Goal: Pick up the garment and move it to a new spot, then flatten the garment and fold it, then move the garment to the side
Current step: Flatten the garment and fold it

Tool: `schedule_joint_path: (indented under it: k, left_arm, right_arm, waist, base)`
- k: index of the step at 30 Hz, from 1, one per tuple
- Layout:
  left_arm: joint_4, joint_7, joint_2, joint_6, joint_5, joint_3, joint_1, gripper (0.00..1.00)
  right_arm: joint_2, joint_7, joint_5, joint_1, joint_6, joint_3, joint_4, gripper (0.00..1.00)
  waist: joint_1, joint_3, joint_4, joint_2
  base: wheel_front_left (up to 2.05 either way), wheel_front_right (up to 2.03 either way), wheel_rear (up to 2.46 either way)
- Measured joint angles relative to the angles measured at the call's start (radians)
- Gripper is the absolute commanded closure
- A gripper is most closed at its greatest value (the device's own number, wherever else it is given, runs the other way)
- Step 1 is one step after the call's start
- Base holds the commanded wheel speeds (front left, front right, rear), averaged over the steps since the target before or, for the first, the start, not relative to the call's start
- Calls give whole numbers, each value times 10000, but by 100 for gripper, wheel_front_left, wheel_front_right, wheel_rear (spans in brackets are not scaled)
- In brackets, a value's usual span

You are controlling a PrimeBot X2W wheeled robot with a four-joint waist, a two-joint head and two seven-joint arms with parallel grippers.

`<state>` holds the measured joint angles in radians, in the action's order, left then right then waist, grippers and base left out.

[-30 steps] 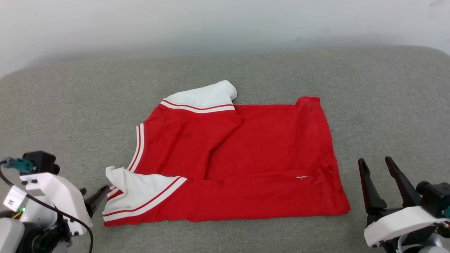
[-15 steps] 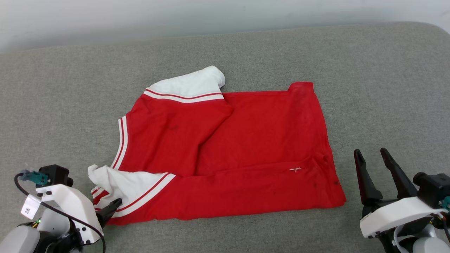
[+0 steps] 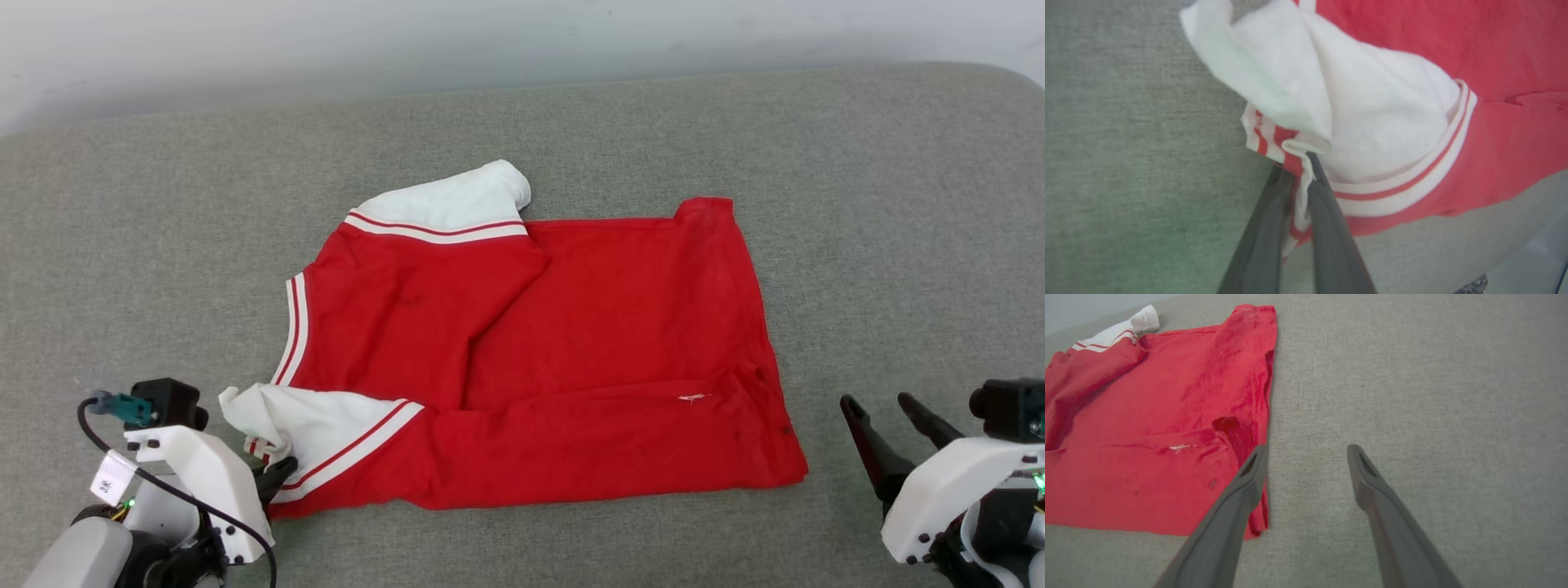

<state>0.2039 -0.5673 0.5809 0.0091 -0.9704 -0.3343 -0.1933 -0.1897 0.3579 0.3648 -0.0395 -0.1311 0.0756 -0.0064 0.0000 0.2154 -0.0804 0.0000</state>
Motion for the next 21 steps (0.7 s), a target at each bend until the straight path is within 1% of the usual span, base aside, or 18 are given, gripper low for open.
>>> schedule_joint_path:
  k: [3, 7, 10, 13, 19, 20, 21]
  left_arm:
    - [-366, 174, 50, 25, 178, 4, -28, 100]
    - [-989, 305, 140, 123, 387, 17, -152, 100]
    - [-1369, 328, 222, 219, 525, 15, -164, 100]
    - [-1639, 332, 226, 265, 543, -12, -198, 100]
    - [-1664, 385, 213, 244, 543, -31, -212, 100]
    - [-1618, 431, 213, 215, 543, -29, -209, 100]
    - [-1574, 447, 205, 207, 543, -29, -208, 100]
  right_arm:
    - [-213, 1438, 146, -39, 0, -59, -286, 0]
    - [-366, 2337, 161, -426, 0, -514, -502, 0]
    - [-441, 2761, 171, -630, 0, -949, -176, 0]
    - [-460, 2961, 278, -939, 0, -1283, 360, 0]
    - [-454, 3427, 508, -1134, 8, -1806, 1137, 0]
    - [-447, 3425, 573, -1191, 19, -1877, 1195, 6]
    - [-437, 3419, 635, -1236, 19, -1931, 1250, 56]
  waist:
    - [1, -1, 103, 0]
    - [1, 133, 292, 0]
    - [1, 273, 403, 0]
    - [1, 429, 519, 0]
    - [1, 657, 706, 0]
    - [1, 664, 707, 0]
    - [0, 670, 700, 0]
  base:
    - [0, 0, 0]
    - [0, 0, 0]
    - [0, 0, 0]
    - [0, 0, 0]
    - [0, 0, 0]
    - [0, 0, 0]
    - [0, 0, 0]
